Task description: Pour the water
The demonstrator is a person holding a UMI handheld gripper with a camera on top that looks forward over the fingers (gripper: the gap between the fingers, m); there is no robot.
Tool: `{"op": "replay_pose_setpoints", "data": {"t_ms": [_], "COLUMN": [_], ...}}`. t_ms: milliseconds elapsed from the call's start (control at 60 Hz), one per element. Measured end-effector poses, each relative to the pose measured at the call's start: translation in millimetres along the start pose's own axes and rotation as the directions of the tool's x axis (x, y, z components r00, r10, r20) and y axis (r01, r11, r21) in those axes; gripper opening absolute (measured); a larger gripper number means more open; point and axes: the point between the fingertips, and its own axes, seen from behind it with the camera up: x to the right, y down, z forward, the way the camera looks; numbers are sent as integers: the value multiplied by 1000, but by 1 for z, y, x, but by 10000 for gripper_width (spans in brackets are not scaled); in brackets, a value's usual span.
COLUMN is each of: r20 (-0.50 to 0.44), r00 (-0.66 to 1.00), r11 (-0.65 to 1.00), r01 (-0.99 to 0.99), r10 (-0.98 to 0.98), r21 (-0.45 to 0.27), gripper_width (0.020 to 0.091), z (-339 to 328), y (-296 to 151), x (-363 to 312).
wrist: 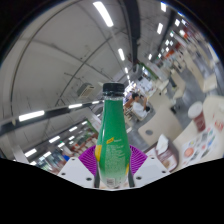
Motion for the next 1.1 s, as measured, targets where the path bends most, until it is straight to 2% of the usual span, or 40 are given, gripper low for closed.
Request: {"op": "replay_pose_setpoints", "data": {"t_ms": [17,50,117,133,233,367,467,483,500,600,767,850,917,1000,1033,1100], "r20": [-19,-73,-137,-149,-193,-161,-138,-136,-139,-162,-167,-175,-183,-213,-237,-297], "r00": [996,964,853,823,705,653,663,668,671,694,688,698,710,735,742,752], "r11": [996,966,864,837,729,666,667,670,678,711,706,716,724,733,744,775], "r01": [85,258,497,538,638,678,673,666,674,665,666,646,608,512,479,420], "r10": [-84,-257,-504,-548,-683,-740,-735,-731,-728,-701,-706,-694,-679,-644,-626,-588], "r21": [18,6,-80,-102,-249,-311,-320,-329,-294,-227,-243,-264,-325,-447,-466,-471], "gripper_width": [383,383,383,383,383,384,390,411,403,400,399,475,558,864,838,851], "z": [-12,0,-6,-25,-30,-29,-30,-32,-30,-34,-26,-24,-32,-46,-46,-68], "y": [-12,-12,-7,-8,29,66,84,88,83,80,83,84,88,99,101,93], "x": [13,38,91,105,195,238,253,256,251,254,255,259,261,270,274,262]}}
